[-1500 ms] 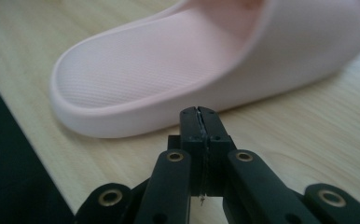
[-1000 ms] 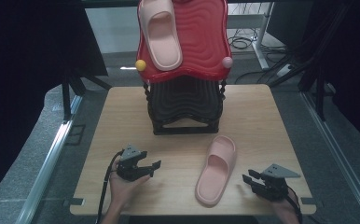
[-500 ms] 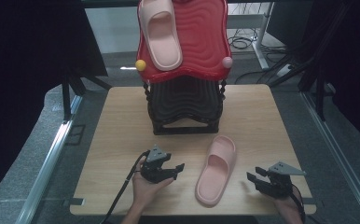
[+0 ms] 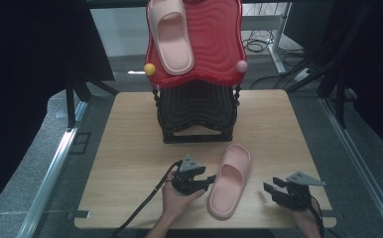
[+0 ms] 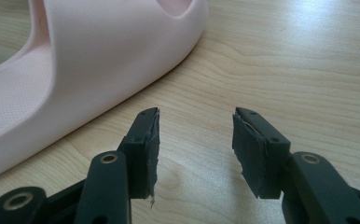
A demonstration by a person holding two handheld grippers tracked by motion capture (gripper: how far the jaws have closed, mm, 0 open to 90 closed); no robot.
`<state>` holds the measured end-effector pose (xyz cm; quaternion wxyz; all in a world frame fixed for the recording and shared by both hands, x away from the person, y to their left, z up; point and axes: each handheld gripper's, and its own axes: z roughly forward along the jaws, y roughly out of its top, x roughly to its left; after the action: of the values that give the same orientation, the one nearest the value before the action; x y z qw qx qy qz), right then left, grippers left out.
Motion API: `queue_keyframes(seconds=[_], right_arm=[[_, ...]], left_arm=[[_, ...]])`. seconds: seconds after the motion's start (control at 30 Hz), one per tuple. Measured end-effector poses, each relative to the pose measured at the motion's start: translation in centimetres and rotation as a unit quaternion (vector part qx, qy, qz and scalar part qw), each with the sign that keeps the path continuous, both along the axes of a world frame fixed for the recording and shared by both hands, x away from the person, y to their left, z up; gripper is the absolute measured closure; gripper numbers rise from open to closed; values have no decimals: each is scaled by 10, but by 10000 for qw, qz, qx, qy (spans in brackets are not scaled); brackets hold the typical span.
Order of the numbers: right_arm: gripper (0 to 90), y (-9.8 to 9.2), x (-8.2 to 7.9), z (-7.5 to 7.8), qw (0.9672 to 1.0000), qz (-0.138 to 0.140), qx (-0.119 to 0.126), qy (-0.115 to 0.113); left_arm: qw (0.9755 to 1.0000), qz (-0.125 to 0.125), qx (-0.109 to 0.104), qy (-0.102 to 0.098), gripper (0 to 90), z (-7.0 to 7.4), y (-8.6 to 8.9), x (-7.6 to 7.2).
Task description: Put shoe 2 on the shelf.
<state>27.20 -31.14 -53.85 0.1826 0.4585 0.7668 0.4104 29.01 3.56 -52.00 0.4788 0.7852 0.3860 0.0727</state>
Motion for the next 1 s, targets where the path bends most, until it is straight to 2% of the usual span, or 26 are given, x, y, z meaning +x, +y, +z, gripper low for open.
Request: queue_keyframes(seconds=[0.13, 0.2, 0.37, 0.6, 1.0], right_arm=[[514, 1, 1, -1, 10000, -18, 0, 22], [514, 1, 0, -1, 10000, -32, 4, 27], [514, -3, -1, 0, 9999, -99, 25, 12], [513, -3, -1, 0, 9999, -135, 48, 25], [510, -3, 0, -1, 9998, -171, 33, 59]], left_arm=[[9996, -111, 236, -127, 504, 2, -20, 4], [9992, -36, 371, -143, 518, 2, -28, 7], [9988, 109, 468, -90, 563, -5, -38, 17], [9986, 222, 472, -64, 674, -13, -44, 23], [9985, 427, 333, -62, 742, -19, -46, 24]])
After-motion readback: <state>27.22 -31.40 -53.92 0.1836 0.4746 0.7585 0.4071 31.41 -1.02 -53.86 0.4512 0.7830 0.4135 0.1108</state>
